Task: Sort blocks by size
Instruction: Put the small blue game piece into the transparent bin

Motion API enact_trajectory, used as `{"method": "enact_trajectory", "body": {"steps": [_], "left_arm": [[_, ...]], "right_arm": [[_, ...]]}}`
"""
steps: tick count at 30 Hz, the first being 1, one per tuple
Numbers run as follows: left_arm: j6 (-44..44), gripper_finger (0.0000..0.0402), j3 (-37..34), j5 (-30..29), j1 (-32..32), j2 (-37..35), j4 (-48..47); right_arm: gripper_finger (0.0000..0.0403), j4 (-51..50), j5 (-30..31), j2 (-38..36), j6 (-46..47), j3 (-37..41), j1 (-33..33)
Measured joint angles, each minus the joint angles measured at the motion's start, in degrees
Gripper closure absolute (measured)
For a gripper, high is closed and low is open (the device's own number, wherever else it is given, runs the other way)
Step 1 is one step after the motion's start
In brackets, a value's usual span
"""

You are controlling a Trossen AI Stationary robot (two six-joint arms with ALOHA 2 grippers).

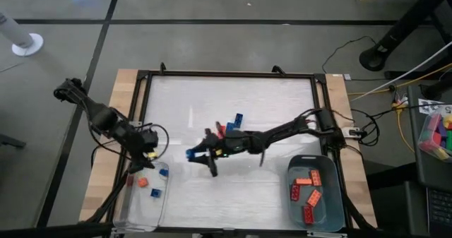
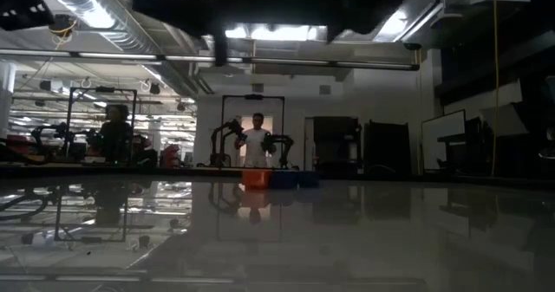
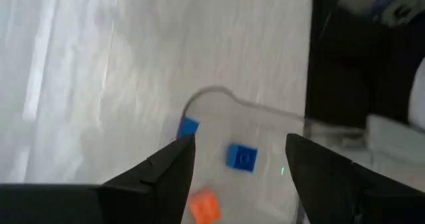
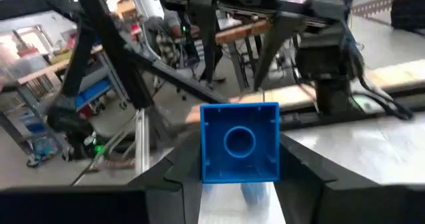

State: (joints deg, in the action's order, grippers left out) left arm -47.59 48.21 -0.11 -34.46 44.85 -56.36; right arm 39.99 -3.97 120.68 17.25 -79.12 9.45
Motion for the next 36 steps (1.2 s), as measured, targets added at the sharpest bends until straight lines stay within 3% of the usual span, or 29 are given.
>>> {"method": "enact_trajectory", "body": {"steps": [3, 10, 15, 23, 36], "left_arm": [[0.0, 0.0178, 0.0, -2.7, 0.0, -3.6, 0.0], [0.1, 0.0178, 0.0, -10.9, 0.0, -10.3, 0.0], [2.8, 0.0178, 0.0, -18.9, 0.0, -13.2, -0.1], [6.9, 0.0178, 0.0, -27.6, 0.0, -14.2, 0.0], [7.6, 0.0178, 0.0, -29.2, 0.0, -14.1, 0.0]], "right_arm": [[0.0258, -2.9, -2.1, 5.0, -1.7, -8.3, -0.1], [0.0257, -20.5, -6.2, 14.7, -7.4, -29.0, 0.0], [0.0256, -22.5, -6.2, 21.1, -8.9, -38.4, 0.2], [0.0256, -20.9, -5.7, 26.6, -9.1, -41.7, 0.8], [0.0244, -14.5, -5.6, 30.2, -9.0, -41.7, 0.8]]}}
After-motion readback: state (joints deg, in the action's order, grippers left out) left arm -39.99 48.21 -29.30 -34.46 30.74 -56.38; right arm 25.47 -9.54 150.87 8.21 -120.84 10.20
